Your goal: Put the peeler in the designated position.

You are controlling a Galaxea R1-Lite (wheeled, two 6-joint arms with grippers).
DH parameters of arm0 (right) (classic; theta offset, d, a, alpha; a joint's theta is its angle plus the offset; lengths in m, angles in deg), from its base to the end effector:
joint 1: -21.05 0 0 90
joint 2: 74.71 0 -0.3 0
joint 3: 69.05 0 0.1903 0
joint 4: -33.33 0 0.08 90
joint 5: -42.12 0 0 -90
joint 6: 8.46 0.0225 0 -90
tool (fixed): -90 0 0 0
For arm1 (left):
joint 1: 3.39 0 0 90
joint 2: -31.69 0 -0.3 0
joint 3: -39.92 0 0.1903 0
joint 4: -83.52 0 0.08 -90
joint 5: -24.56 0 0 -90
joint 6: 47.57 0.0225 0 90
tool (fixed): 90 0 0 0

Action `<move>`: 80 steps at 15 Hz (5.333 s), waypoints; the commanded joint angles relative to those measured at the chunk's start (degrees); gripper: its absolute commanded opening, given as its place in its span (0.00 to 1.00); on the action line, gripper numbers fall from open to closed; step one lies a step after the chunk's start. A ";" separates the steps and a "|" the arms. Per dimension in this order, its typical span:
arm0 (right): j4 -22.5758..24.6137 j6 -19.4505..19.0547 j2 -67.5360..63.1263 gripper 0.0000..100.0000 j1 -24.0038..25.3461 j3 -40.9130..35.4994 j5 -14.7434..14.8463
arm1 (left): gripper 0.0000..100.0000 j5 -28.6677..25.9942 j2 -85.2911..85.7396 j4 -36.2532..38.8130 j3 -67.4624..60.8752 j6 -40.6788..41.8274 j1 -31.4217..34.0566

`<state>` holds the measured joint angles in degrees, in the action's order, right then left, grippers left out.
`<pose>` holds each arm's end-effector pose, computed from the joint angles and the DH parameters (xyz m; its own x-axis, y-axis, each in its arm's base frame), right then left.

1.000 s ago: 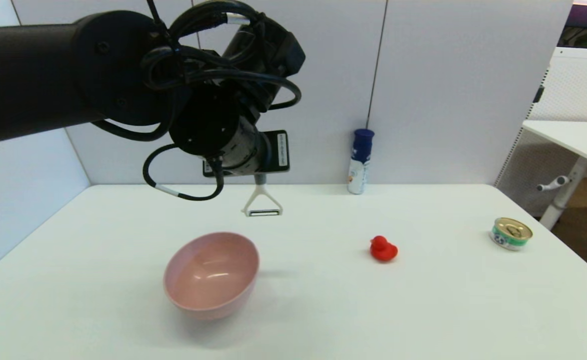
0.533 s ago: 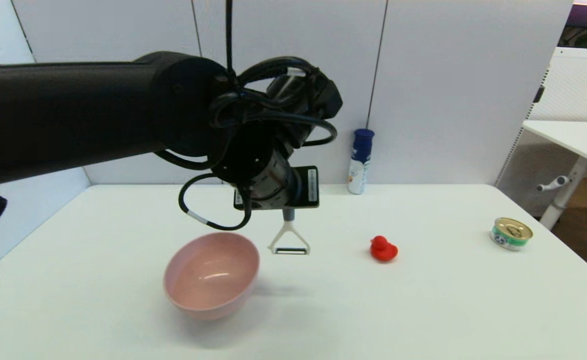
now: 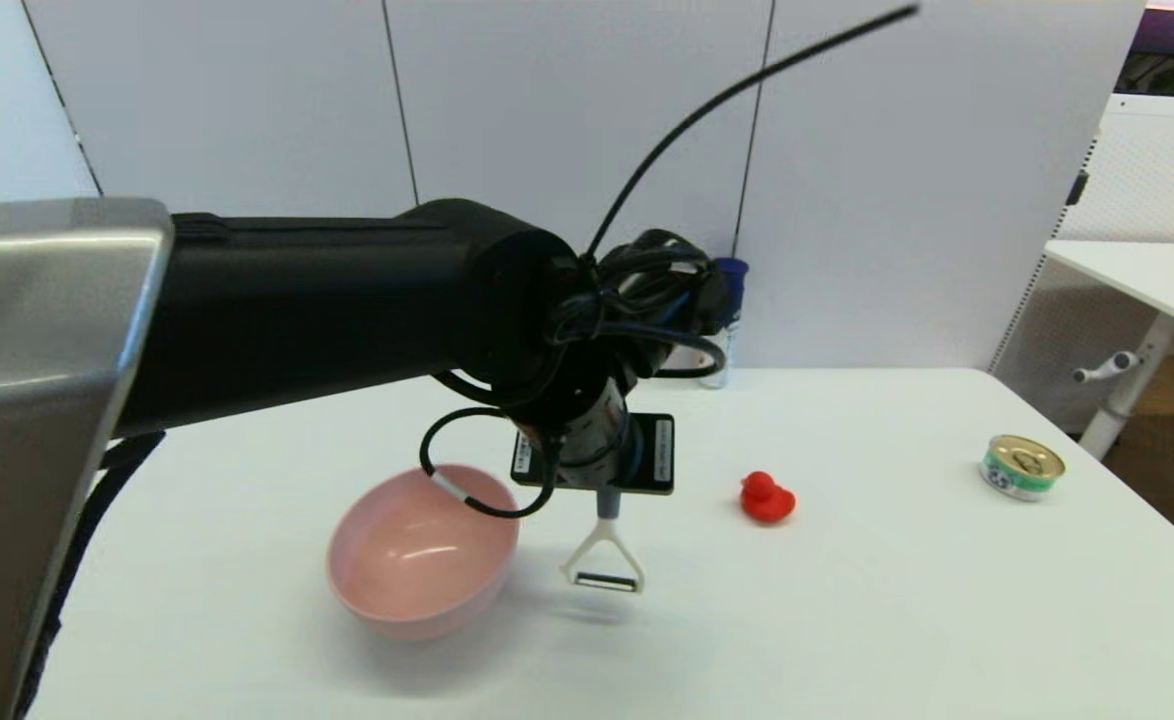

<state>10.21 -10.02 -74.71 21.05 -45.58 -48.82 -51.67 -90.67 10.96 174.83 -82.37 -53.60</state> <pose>-0.0229 0.0004 0.0764 0.9998 0.0164 0.0061 -0.0162 0.9995 -0.0273 0.2583 -0.3018 0.2065 0.4936 -0.2207 -0.8412 0.2340 0.9653 -0.1160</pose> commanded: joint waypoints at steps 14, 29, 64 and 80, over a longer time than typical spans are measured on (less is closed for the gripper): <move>0.02 -0.02 0.00 1.00 0.00 -0.01 -0.03 | 0.00 0.02 -9.22 4.98 1.22 -1.32 4.07; 0.02 -0.02 0.00 1.00 0.00 -0.01 -0.03 | 1.00 0.02 -10.53 6.21 1.13 -1.49 6.53; 0.02 -0.02 0.00 1.00 0.00 -0.01 -0.03 | 1.00 4.68 97.04 48.05 -75.25 39.11 39.23; 0.02 -0.02 0.00 1.00 0.00 -0.01 -0.03 | 1.00 -3.32 107.42 59.30 -103.46 40.69 48.54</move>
<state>10.19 -10.00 -74.71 21.05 -45.58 -48.82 -54.78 16.18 70.34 72.34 -41.49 -6.30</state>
